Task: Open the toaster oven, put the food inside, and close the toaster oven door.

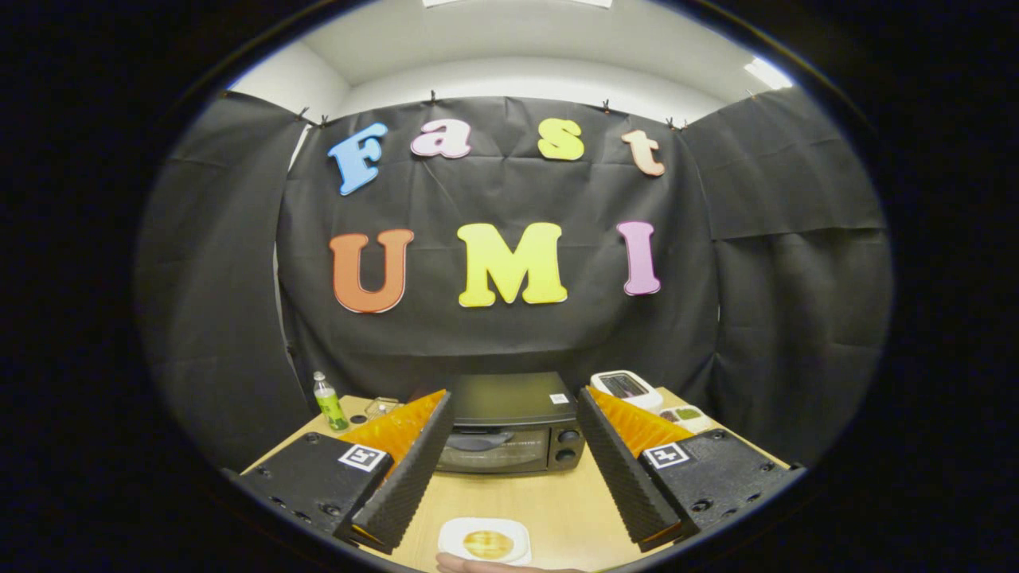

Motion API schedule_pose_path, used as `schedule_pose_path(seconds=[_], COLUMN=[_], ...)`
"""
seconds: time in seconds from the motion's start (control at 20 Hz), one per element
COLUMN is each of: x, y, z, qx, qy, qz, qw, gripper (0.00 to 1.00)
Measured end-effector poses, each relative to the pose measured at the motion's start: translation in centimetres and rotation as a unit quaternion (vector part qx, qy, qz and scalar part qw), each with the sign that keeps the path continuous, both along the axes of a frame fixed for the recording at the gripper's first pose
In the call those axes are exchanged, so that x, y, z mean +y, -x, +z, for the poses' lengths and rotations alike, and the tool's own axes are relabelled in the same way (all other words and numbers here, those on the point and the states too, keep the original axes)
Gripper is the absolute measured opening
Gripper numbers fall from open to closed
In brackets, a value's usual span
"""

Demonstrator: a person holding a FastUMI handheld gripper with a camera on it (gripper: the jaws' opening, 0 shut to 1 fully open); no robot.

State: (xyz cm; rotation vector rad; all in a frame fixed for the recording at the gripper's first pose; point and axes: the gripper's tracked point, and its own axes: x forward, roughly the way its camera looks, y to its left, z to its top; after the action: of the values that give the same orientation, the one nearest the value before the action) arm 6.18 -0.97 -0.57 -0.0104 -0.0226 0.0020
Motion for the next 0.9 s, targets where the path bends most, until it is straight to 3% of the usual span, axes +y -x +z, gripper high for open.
schedule_pose_path(seconds=[0.25,0.45,0.65,0.9], x=[1.5,3.2,5.0,5.4], y=[-6.2,-10.4,-14.3,-17.8], z=[-0.7,-4.8,-8.6,-13.6], qx=[0.013,0.054,0.075,0.114], qy=[0.029,0.011,0.042,0.024], qz=[-0.002,0.005,0.027,0.018], qw=[1.000,0.998,0.996,0.993], gripper=[1.00,1.00,1.00,1.00])
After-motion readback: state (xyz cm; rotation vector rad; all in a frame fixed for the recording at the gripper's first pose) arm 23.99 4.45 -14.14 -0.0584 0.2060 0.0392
